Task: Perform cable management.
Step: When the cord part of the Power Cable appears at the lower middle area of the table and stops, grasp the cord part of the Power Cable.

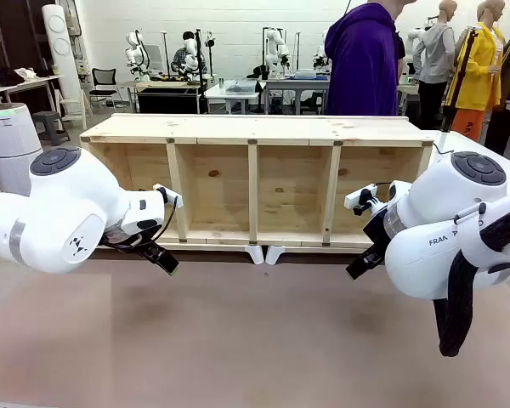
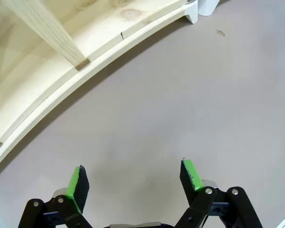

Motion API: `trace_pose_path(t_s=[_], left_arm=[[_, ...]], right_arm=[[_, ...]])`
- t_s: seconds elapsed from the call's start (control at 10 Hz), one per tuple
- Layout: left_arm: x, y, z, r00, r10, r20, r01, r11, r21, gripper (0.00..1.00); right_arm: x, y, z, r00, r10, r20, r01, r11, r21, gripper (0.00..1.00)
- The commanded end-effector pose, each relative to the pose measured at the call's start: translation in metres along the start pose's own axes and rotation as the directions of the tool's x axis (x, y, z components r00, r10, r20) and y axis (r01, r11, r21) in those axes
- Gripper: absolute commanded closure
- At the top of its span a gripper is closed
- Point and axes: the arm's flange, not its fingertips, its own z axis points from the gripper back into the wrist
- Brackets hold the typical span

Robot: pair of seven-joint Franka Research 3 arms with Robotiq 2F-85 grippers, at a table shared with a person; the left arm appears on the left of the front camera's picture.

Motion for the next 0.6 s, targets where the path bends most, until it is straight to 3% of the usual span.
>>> trace_pose_path(t_s=[0.0, 0.5], left_arm=[[0.0000, -0.0001, 0.0000, 1.000, 0.000, 0.000, 0.000, 1.000, 0.000, 0.00], [0.0000, -0.0001, 0.0000, 1.000, 0.000, 0.000, 0.000, 1.000, 0.000, 0.00]], right_arm=[[0.0000, 0.0000, 0.0000, 1.000, 0.000, 0.000, 0.000, 1.000, 0.000, 0.00], [0.0000, 0.0000, 0.0000, 1.000, 0.000, 0.000, 0.000, 1.000, 0.000, 0.00]])
